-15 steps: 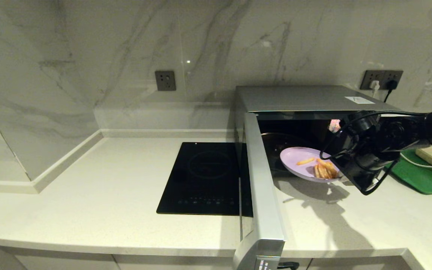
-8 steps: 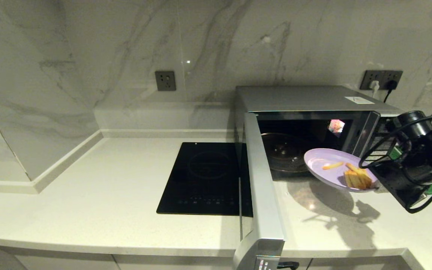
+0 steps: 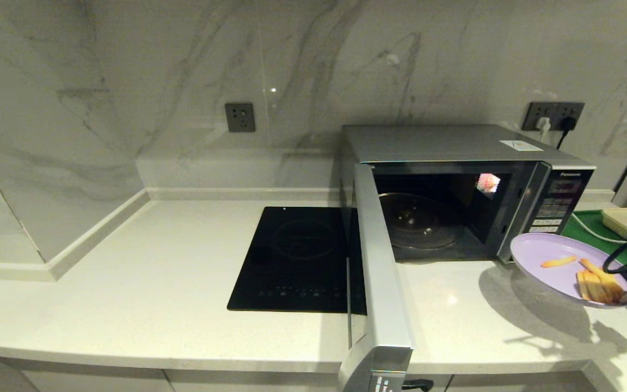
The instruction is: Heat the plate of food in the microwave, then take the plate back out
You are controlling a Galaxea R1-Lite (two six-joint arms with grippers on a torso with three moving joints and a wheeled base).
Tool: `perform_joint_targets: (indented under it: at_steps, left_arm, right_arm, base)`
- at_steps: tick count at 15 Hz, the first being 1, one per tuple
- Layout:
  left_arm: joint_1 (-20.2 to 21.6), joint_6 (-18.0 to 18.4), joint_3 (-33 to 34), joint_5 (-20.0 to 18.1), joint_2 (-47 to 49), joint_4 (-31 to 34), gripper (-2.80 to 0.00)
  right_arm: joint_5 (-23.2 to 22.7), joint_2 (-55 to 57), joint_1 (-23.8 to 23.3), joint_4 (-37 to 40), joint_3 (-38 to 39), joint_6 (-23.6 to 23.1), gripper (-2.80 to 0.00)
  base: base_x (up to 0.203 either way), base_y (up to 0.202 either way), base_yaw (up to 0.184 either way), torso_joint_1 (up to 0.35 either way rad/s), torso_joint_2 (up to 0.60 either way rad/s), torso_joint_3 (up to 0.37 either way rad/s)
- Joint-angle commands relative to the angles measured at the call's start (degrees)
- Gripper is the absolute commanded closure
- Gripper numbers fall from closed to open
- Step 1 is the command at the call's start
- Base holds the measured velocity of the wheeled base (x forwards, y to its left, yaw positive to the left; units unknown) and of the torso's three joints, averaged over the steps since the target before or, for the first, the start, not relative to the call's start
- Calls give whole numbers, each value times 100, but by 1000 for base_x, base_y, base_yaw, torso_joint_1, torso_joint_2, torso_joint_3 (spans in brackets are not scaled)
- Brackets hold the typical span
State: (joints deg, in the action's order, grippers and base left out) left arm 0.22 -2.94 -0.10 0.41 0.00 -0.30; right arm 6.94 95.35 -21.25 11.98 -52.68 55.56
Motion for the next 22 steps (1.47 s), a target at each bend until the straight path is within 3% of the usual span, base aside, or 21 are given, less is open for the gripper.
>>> perform_joint_targets:
  at_steps: [1,8,14,22]
  left_arm:
    - [4,-5,1,2,0,-5,0]
    - [4,-5,1,2,-9,-5,0]
    - [4,-5,1,2,0,-5,0]
    - [-3,-5,1,2,-7,-5,0]
  right_arm:
    - [-167,19,-627,-138,207,-224,0]
    - [-885,1160,-2277,-949,207,-969,0]
    - [-929,1838,-2577,-1506,223,-1169,0]
    - [-1090,2102,-2586,-1523,100,-1215,0]
  base:
    - [0,0,0,0,0,0]
    - [0,0,0,0,0,0]
    - [0,0,0,0,0,0]
    - [0,0,0,0,0,0]
